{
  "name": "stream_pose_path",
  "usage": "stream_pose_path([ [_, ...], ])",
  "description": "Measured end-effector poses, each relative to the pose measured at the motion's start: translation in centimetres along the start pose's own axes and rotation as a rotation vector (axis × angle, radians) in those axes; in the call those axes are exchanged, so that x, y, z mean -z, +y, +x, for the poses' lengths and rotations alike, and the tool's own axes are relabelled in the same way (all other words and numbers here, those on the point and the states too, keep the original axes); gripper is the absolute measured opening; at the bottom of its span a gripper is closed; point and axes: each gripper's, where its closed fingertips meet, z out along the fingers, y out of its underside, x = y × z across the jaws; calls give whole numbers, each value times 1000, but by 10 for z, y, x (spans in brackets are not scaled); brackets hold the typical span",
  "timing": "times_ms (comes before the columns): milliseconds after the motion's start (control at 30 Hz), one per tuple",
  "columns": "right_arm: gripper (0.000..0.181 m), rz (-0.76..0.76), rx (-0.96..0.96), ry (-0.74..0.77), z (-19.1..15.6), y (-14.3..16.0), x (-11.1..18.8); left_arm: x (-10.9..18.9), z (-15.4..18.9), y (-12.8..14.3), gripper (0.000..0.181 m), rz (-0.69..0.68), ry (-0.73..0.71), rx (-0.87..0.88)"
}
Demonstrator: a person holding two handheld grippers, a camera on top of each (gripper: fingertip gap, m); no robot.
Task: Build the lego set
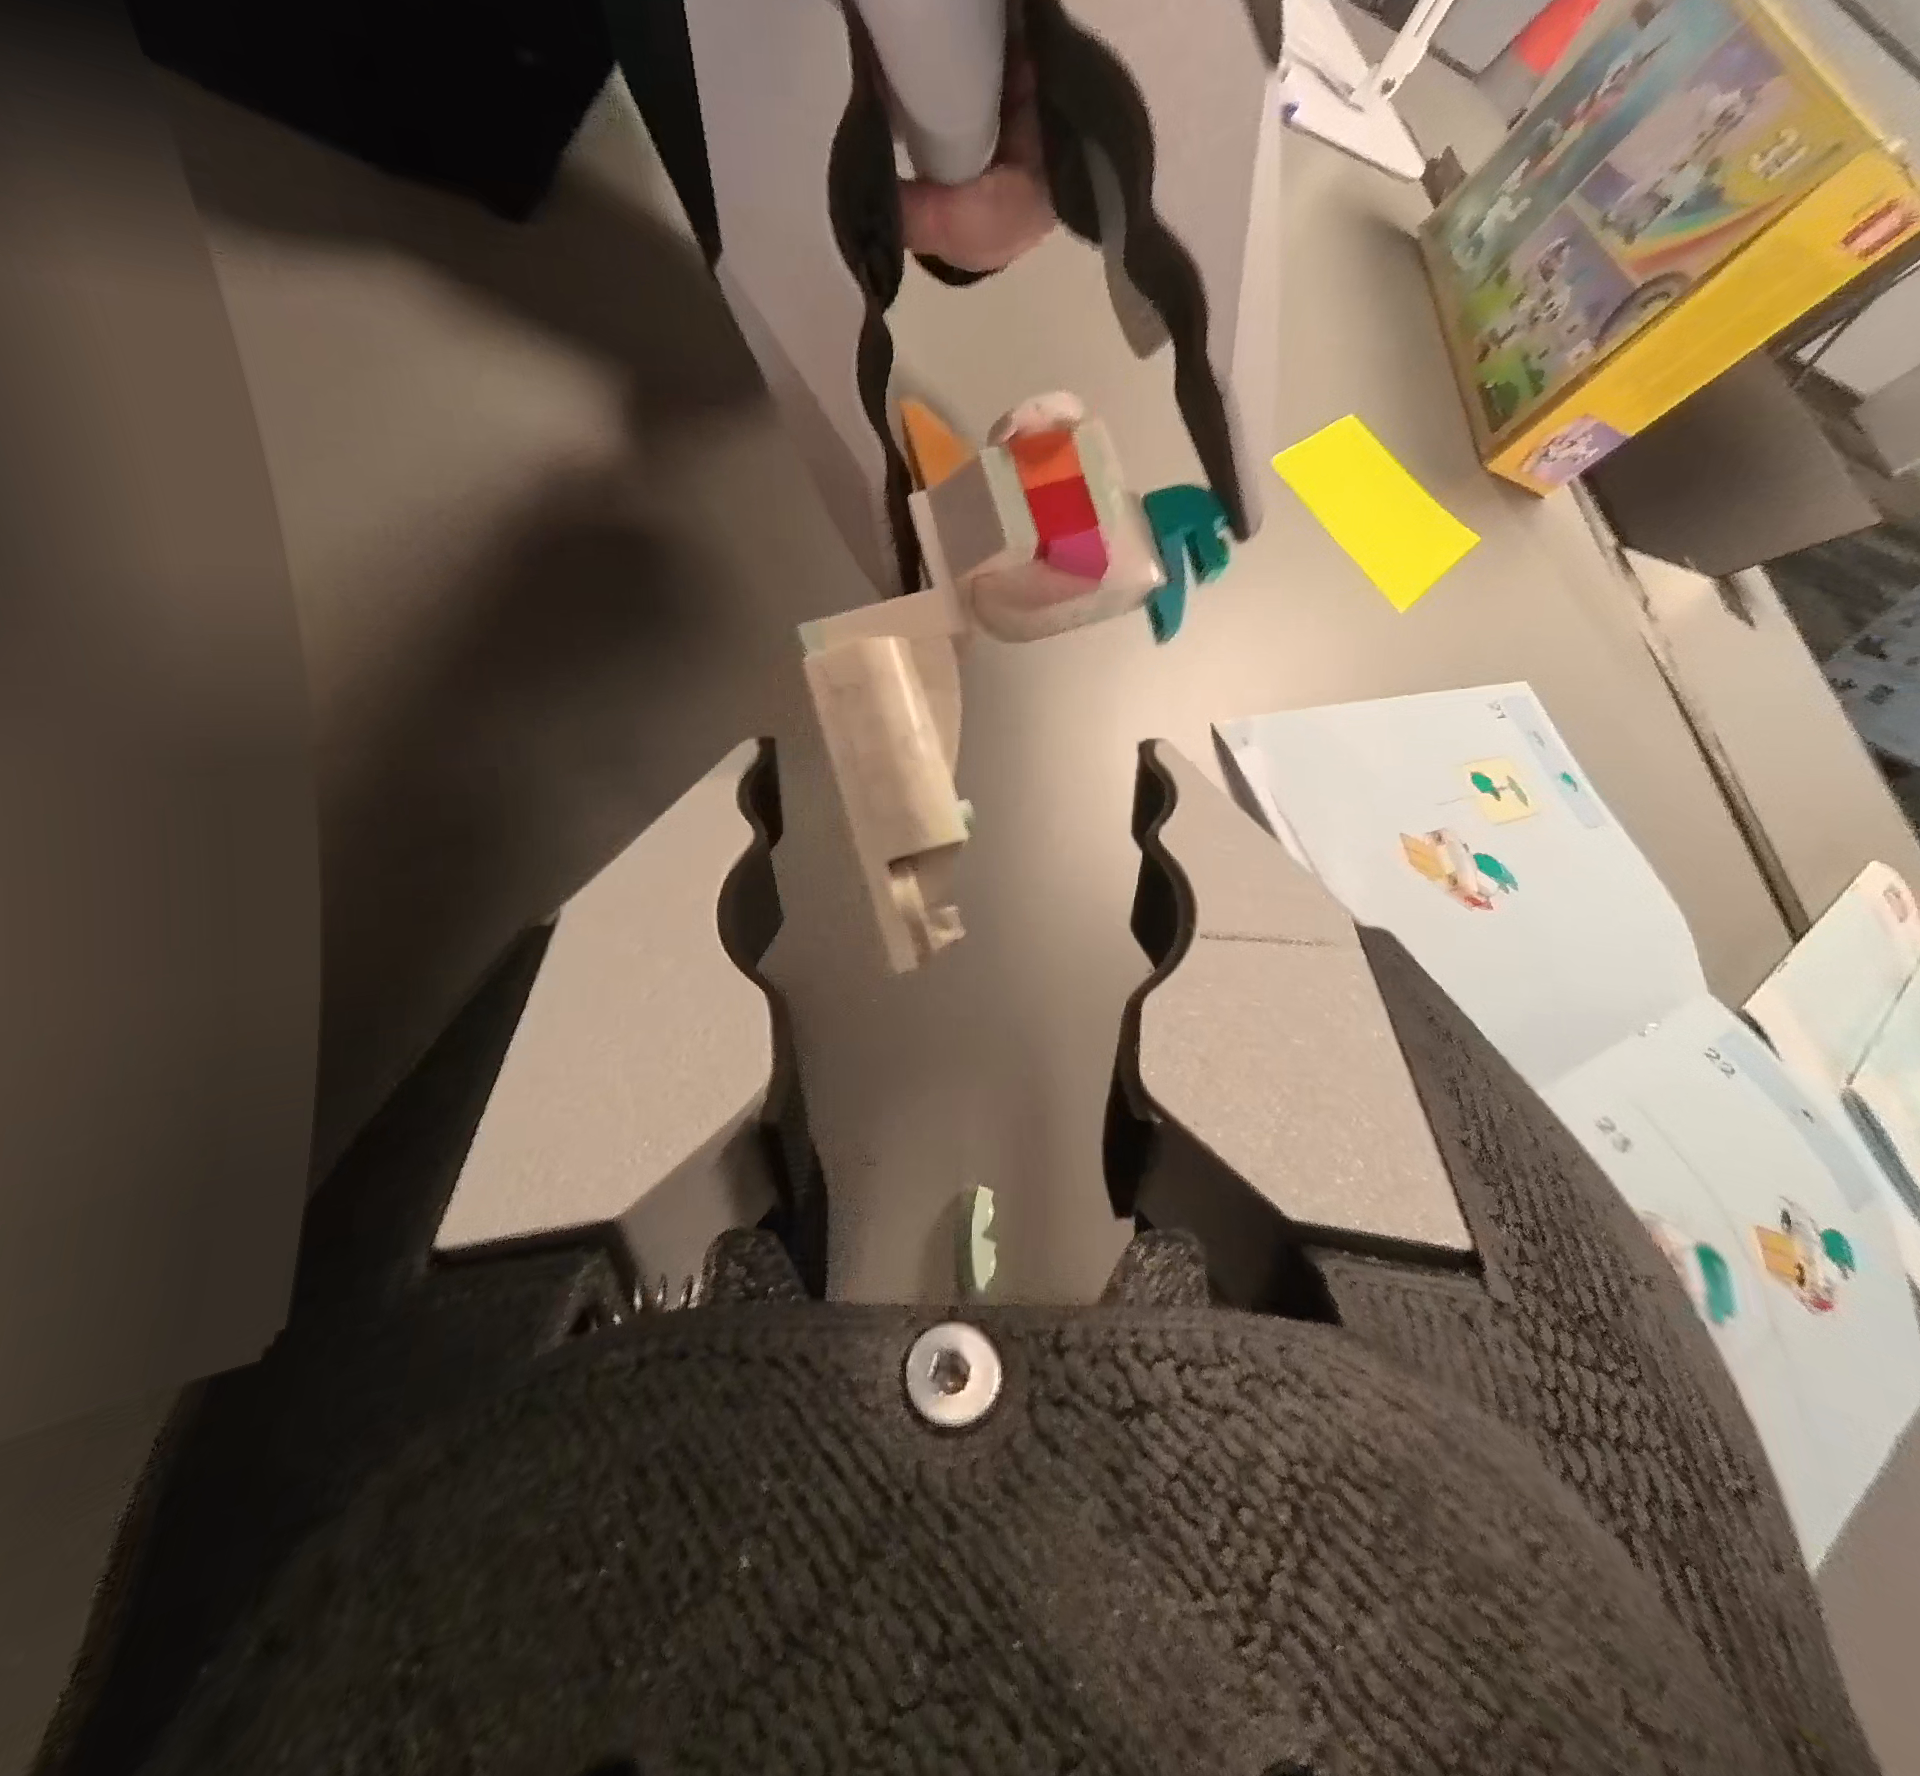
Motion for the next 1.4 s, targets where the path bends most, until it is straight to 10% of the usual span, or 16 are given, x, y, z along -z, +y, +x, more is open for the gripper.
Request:
stream_pose_path([
  [167, 22, -26, 75, 1, -3, 7, 0, 0, -3, 5, 54, -11, -17, 19],
  [400, 19, -59, 194, 100, 7, 10, -3, 1, -6, 1, 65, 13, -36, 85],
  [567, 19, -28, 322, 298, 32, 2, 5, 2, -15, 2, 93, 79, 55, 455],
  [800, 19, 3, 498, 455, 40, -12, 9, 2, -28, -6, 70, 271, 166, 882],
  [1400, 28, -105, 633, 508, 47, 7, 9, -5, -23, 1, 16, 220, 143, 766],
])
